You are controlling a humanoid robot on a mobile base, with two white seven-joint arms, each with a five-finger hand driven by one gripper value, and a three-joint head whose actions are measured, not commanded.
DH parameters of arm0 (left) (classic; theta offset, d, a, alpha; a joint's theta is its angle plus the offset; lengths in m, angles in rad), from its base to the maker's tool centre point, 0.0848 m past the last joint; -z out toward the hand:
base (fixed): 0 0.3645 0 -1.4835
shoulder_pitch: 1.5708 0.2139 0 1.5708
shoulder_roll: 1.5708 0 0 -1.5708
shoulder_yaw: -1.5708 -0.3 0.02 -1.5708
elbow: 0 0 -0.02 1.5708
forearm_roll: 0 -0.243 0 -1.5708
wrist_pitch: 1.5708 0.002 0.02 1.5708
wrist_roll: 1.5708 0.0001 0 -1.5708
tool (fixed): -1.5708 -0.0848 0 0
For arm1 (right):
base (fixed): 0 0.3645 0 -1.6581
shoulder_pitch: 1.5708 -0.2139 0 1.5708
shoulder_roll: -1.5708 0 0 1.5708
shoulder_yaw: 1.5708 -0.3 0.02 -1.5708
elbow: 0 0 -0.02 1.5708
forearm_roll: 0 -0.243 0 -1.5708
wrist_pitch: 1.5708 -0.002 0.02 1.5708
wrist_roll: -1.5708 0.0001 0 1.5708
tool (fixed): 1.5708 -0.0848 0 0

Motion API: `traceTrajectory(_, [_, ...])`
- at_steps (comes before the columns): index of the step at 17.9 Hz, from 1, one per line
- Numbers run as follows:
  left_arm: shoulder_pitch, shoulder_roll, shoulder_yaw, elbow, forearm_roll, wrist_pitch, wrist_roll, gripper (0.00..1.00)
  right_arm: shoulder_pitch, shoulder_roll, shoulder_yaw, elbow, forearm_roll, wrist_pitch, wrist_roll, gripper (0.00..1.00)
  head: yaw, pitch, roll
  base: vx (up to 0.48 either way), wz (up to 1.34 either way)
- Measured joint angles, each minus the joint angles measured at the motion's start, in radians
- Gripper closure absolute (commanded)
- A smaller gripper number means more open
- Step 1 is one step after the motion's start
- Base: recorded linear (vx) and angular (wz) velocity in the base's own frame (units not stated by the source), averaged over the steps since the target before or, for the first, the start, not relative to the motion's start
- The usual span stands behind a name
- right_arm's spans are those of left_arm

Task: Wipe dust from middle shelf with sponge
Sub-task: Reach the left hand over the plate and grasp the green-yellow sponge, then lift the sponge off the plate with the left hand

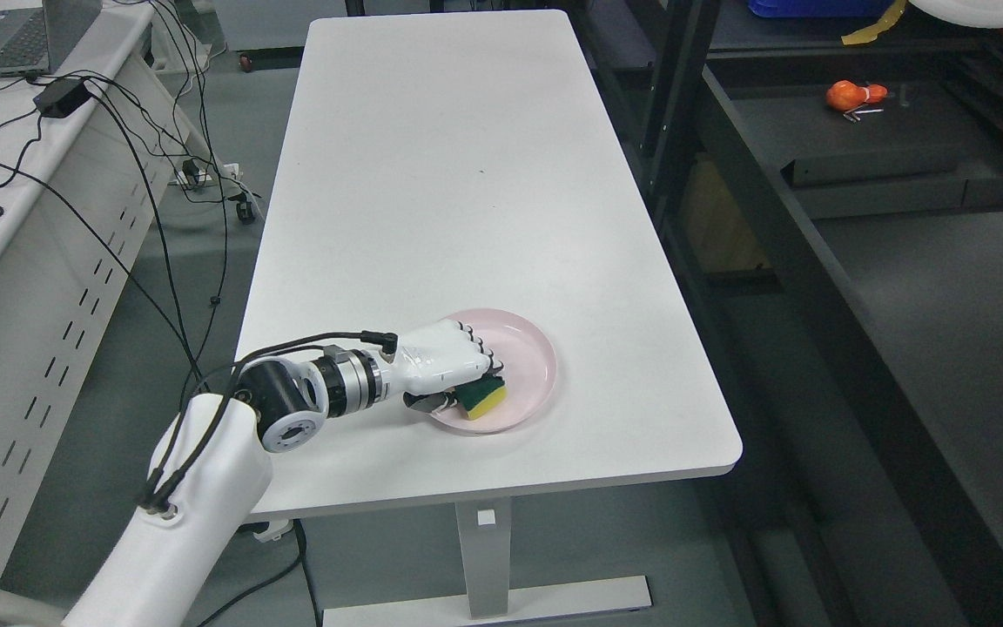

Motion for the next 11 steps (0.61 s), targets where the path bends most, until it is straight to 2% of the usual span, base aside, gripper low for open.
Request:
traceTrajectory(1, [0.004, -0.002, 0.009, 0.004, 0.053, -0.009, -0.005, 0.99, 0.0, 0.0, 0.0, 0.0, 0.0, 0.0, 0.0, 0.0, 0.0, 0.0, 0.0, 0.0, 0.0])
traceTrajectory(7, [0.032, -0.029, 0.114, 0.018, 0.52, -0.025, -0.028, 1.0, 0.0, 0.0, 0.0, 0.0, 0.0, 0.0, 0.0, 0.0, 0.0, 0.0, 0.0, 0.0, 0.0])
traceTrajectory(11, [0.045, -0.09, 0.273, 0.021, 0.805, 0.089, 0.015, 0.98, 0.0, 0.0, 0.0, 0.0, 0.0, 0.0, 0.0, 0.0, 0.0, 0.0, 0.0, 0.0, 0.0])
